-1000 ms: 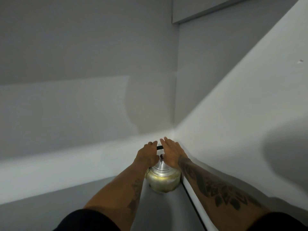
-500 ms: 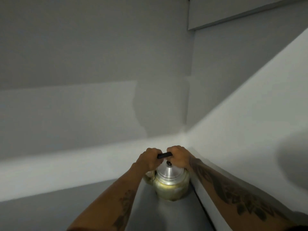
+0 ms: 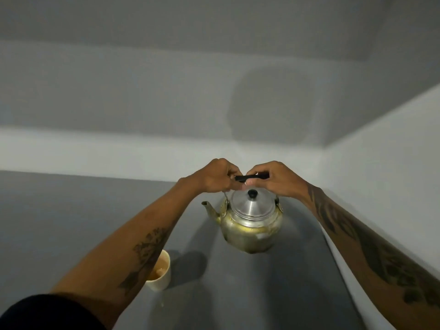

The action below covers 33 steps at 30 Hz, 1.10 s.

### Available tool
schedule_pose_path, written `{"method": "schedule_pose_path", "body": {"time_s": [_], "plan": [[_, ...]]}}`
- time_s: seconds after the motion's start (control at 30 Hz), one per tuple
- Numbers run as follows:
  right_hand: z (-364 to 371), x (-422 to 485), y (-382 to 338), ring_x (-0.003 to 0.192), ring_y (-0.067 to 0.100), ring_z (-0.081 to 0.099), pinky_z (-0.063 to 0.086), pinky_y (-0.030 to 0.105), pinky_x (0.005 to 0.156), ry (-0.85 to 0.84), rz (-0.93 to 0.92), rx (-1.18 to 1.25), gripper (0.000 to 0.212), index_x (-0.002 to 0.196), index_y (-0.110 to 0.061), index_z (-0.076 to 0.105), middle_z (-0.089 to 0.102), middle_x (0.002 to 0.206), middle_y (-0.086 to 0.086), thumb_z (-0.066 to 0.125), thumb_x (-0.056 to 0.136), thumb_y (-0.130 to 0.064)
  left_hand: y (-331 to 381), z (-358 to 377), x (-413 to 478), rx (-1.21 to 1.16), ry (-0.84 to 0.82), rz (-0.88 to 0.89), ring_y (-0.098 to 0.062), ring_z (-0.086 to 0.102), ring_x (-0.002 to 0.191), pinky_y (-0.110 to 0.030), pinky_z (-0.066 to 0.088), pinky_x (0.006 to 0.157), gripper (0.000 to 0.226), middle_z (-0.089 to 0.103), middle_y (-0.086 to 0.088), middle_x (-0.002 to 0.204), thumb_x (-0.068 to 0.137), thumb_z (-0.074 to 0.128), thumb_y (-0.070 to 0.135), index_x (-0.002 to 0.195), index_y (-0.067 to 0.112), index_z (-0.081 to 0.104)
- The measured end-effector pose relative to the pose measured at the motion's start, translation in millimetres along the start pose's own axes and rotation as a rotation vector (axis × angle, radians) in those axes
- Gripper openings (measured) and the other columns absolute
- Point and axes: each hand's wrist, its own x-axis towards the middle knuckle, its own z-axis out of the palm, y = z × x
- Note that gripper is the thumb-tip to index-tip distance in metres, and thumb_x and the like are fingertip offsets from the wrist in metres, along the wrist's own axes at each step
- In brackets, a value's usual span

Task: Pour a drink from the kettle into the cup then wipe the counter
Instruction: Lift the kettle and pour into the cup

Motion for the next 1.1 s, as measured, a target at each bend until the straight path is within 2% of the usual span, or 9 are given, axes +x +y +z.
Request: {"method": "schedule_pose_path", "body": {"time_s": [0.1,0.23,0.33,0.43,0.57,0.77,0.83,1.0,1.1], "plan": [[22.7,-7.9,-24.9,0.071,0.023,0.063,0.047,0.031,0.064,-0.002,-0.038,0.010,0.016,0.094,-0.023,0.076,0.071,0.076,0.002,0.070,0.084,-0.034,-11.1,-4.4,-39.9,-0.026,0.044,-0.018,-0.012,0.061,0.061,-0.027,0.052,0.067,0.021,0.060,0.004,0.063,0.076,0.078,0.032,0.087,0.014,0.074],[53.1,-15.1,-47.9,0.069,0.024,0.065,0.053,0.044,0.066,-0.013,-0.072,-0.036,0.015,0.090,-0.031,0.075,0.073,0.073,-0.001,0.069,0.081,-0.042,-26.4,-3.1,-86.4,-0.063,0.113,-0.009,-0.011,0.056,0.062,-0.028,0.048,0.066,0.019,0.058,0.007,0.062,0.077,0.077,0.030,0.088,0.015,0.075],[68.0,-16.8,-63.7,0.067,0.025,0.064,0.052,0.042,0.063,-0.035,-0.103,-0.076,0.014,0.090,-0.036,0.074,0.072,0.071,0.000,0.068,0.081,-0.044,-42.0,-2.1,-117.0,-0.083,0.150,0.007,-0.011,0.057,0.068,-0.025,0.047,0.066,0.022,0.060,0.009,0.069,0.077,0.077,0.034,0.093,0.020,0.072],[73.6,-18.3,-75.9,0.064,0.020,0.061,0.047,0.034,0.059,-0.061,-0.116,-0.103,0.014,0.094,-0.036,0.075,0.072,0.071,-0.004,0.069,0.083,-0.040,-71.0,0.1,-145.1,-0.110,0.201,0.000,-0.012,0.061,0.091,-0.029,0.054,0.079,0.044,0.062,0.006,0.096,0.071,0.080,0.044,0.109,0.029,0.066],[76.7,-20.5,-90.4,0.062,0.011,0.057,0.044,0.028,0.060,-0.116,-0.128,-0.171,0.018,0.099,-0.034,0.075,0.074,0.077,-0.008,0.067,0.085,-0.040,-122.7,12.3,-184.3,-0.042,0.198,-0.122,-0.008,0.052,0.114,-0.029,0.051,0.092,0.080,0.046,0.015,0.129,0.063,0.081,0.054,0.133,0.040,0.046],[83.3,-19.5,-105.0,0.060,0.008,0.052,0.044,0.029,0.060,-0.190,-0.125,-0.251,0.019,0.100,-0.032,0.075,0.074,0.078,-0.005,0.068,0.084,-0.040,-188.5,45.6,-222.9,0.054,0.157,-0.236,-0.010,0.045,0.122,-0.025,0.040,0.101,0.111,0.037,0.011,0.137,0.050,0.089,0.052,0.143,0.025,0.035],[84.8,-18.0,-108.7,0.059,0.010,0.051,0.043,0.030,0.059,-0.208,-0.127,-0.278,0.020,0.100,-0.031,0.075,0.073,0.077,-0.002,0.067,0.085,-0.040,-198.8,55.5,-226.7,0.012,0.178,-0.246,-0.009,0.047,0.120,-0.024,0.039,0.101,0.111,0.040,0.010,0.135,0.048,0.089,0.052,0.142,0.023,0.036],[87.2,-17.3,-123.8,0.055,0.011,0.045,0.036,0.025,0.055,-0.250,-0.148,-0.332,0.021,0.101,-0.029,0.076,0.072,0.073,0.003,0.066,0.086,-0.040,-213.3,70.2,-230.8,-0.106,0.268,-0.206,-0.001,0.055,0.111,-0.028,0.050,0.096,0.089,0.055,0.013,0.126,0.052,0.086,0.056,0.129,0.033,0.048],[90.5,-16.4,-132.6,0.053,0.010,0.043,0.034,0.023,0.053,-0.267,-0.158,-0.378,0.021,0.101,-0.029,0.075,0.069,0.068,0.001,0.065,0.087,-0.040,-217.0,73.0,-230.4,-0.120,0.299,-0.195,0.000,0.057,0.109,-0.025,0.050,0.093,0.082,0.058,0.015,0.123,0.055,0.085,0.055,0.126,0.034,0.050]]}}
